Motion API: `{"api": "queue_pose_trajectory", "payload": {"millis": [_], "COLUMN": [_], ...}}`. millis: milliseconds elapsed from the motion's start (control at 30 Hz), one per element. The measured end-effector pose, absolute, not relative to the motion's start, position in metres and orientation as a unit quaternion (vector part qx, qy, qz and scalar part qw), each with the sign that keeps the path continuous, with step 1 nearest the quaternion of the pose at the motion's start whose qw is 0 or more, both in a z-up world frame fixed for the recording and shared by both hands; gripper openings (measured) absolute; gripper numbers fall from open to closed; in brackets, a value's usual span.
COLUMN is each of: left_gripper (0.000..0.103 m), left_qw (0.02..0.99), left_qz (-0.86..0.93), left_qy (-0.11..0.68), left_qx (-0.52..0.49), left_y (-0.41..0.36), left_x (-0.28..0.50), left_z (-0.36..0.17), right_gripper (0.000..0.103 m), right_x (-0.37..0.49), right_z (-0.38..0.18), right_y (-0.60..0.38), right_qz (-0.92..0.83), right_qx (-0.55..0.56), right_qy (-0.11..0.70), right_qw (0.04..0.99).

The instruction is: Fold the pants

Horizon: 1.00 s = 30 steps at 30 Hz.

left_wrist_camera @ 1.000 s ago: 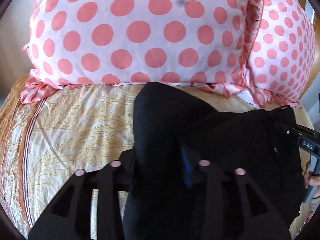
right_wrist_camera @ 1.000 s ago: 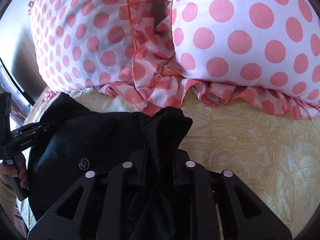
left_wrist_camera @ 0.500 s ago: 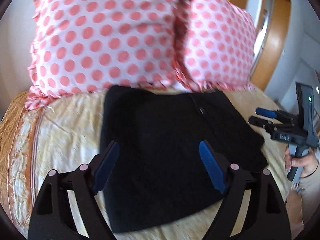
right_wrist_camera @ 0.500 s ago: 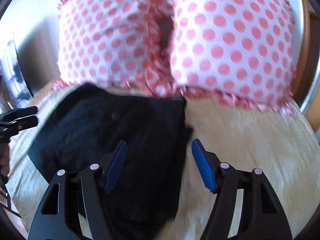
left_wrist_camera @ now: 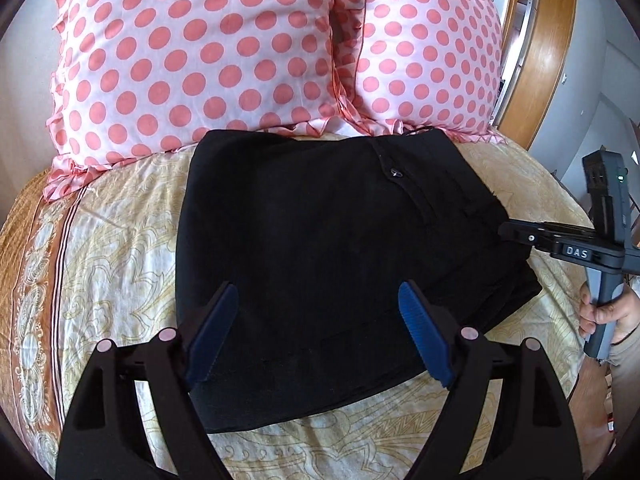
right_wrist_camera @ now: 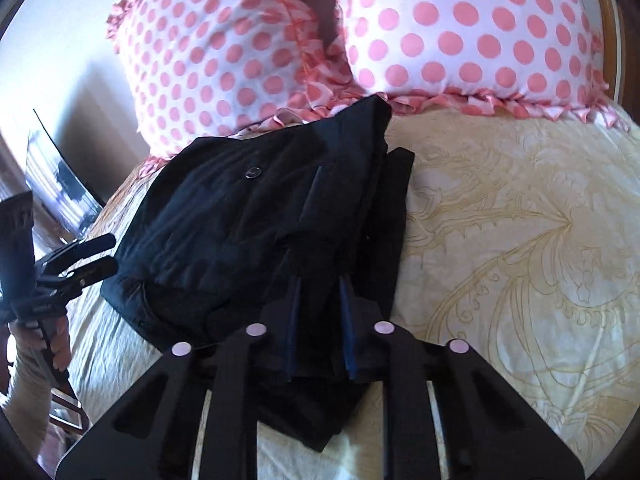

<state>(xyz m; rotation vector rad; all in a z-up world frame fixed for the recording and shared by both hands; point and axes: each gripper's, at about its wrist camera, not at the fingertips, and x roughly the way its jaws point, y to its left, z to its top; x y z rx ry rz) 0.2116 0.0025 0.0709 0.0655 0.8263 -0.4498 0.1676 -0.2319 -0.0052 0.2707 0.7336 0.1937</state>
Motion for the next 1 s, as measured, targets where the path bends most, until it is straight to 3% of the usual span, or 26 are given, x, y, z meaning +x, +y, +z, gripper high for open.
{"api": "queue_pose_trajectory", "payload": {"millis": [267,300,367,400,533,667,867,900,967,1000], "left_gripper": [0.085,0.085,0.086,0.089,0.09,0.09,0.093,0.093,0.093,0.096], "left_qw": [0.885,0.884,0.883,0.881,0.876,0.863,0.864,0.866,0.879,0.886], "left_qz": [-0.223,-0.223,-0.229,-0.24,-0.265,-0.257,-0.244,-0.243,-0.233,-0.221], "left_qy": [0.407,0.408,0.409,0.407,0.402,0.432,0.44,0.437,0.415,0.407], "left_qx": [0.037,0.035,0.025,0.018,0.022,0.045,0.023,0.013,0.006,0.008], "left_y": [0.007,0.008,0.01,0.011,0.001,-0.012,-0.009,-0.004,0.009,0.014], "left_x": [0.209,0.21,0.21,0.209,0.202,0.205,0.204,0.201,0.185,0.177], "left_z": [0.066,0.066,0.067,0.068,0.071,0.055,0.052,0.057,0.068,0.071], "right_gripper": [0.014,0.015,0.034,0.036,0.036,0.036,0.039,0.043,0.078,0.083], "right_x": [0.142,0.141,0.133,0.128,0.113,0.131,0.123,0.116,0.097,0.088], "right_z": [-0.006,-0.003,0.006,0.01,0.018,-0.01,0.0,0.003,0.007,0.006], "right_y": [-0.215,-0.211,-0.202,-0.197,-0.175,-0.164,-0.165,-0.166,-0.167,-0.165], "right_qz": [0.051,0.038,0.008,0.003,0.039,0.036,0.023,0.024,0.024,0.023], "right_qx": [0.084,0.068,0.034,0.019,-0.005,-0.02,0.017,0.034,0.069,0.079], "right_qy": [0.34,0.338,0.32,0.304,0.273,0.341,0.335,0.328,0.312,0.307], "right_qw": [0.935,0.938,0.947,0.952,0.961,0.939,0.942,0.944,0.947,0.948]}}
